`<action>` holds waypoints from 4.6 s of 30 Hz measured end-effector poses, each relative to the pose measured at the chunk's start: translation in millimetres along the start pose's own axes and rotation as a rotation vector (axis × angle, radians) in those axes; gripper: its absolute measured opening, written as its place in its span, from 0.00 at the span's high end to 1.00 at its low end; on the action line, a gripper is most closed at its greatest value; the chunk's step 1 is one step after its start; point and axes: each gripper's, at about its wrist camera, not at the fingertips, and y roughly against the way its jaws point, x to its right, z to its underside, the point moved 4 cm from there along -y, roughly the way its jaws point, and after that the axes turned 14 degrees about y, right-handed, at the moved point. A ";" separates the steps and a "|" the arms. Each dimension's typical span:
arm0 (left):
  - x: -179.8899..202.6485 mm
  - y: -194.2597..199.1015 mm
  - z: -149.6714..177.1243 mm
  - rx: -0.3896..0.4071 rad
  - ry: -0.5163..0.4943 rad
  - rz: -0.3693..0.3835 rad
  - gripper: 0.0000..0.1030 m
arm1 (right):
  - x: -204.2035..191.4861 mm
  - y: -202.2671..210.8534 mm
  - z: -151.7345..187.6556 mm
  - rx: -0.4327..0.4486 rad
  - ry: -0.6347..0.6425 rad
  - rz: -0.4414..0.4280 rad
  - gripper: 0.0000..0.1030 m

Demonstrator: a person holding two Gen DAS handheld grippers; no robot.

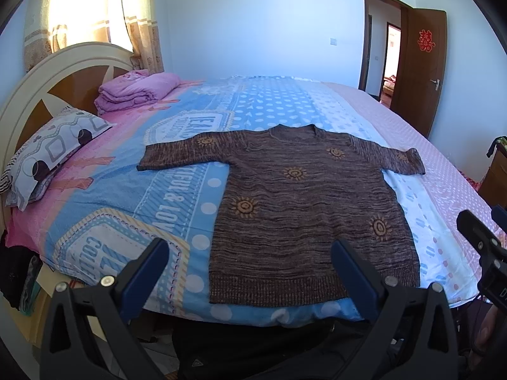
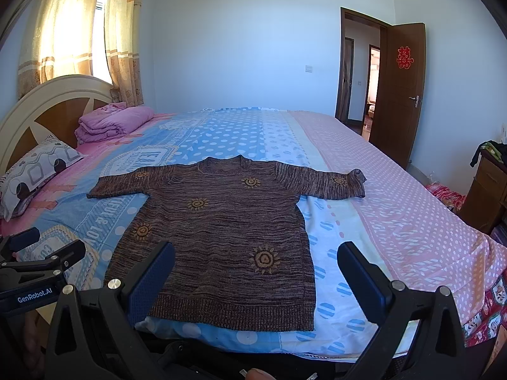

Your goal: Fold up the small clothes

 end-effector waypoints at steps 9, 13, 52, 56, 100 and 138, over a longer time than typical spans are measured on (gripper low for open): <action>0.3 0.2 -1.0 0.002 -0.001 0.002 0.00 | 0.7 -1.1 0.3 0.000 -0.003 -0.001 0.01; -0.1 0.3 -3.5 0.004 -0.001 0.003 0.00 | 0.7 -0.8 0.3 0.000 -0.003 -0.002 0.01; 3.0 1.3 -3.5 0.005 0.000 0.003 0.00 | -3.1 -1.2 1.5 -0.002 0.002 -0.007 0.01; 3.0 1.3 -2.2 0.004 -0.001 0.004 0.00 | -4.7 -1.2 1.7 -0.003 0.004 -0.011 0.01; 64.0 -213.1 -120.7 0.013 -0.176 -0.088 0.00 | 253.1 -292.1 14.8 -0.329 -0.244 0.129 0.05; 71.2 -322.6 -169.1 -0.045 -0.230 -0.199 0.00 | 368.8 -361.1 -76.3 -0.338 -0.258 0.074 0.97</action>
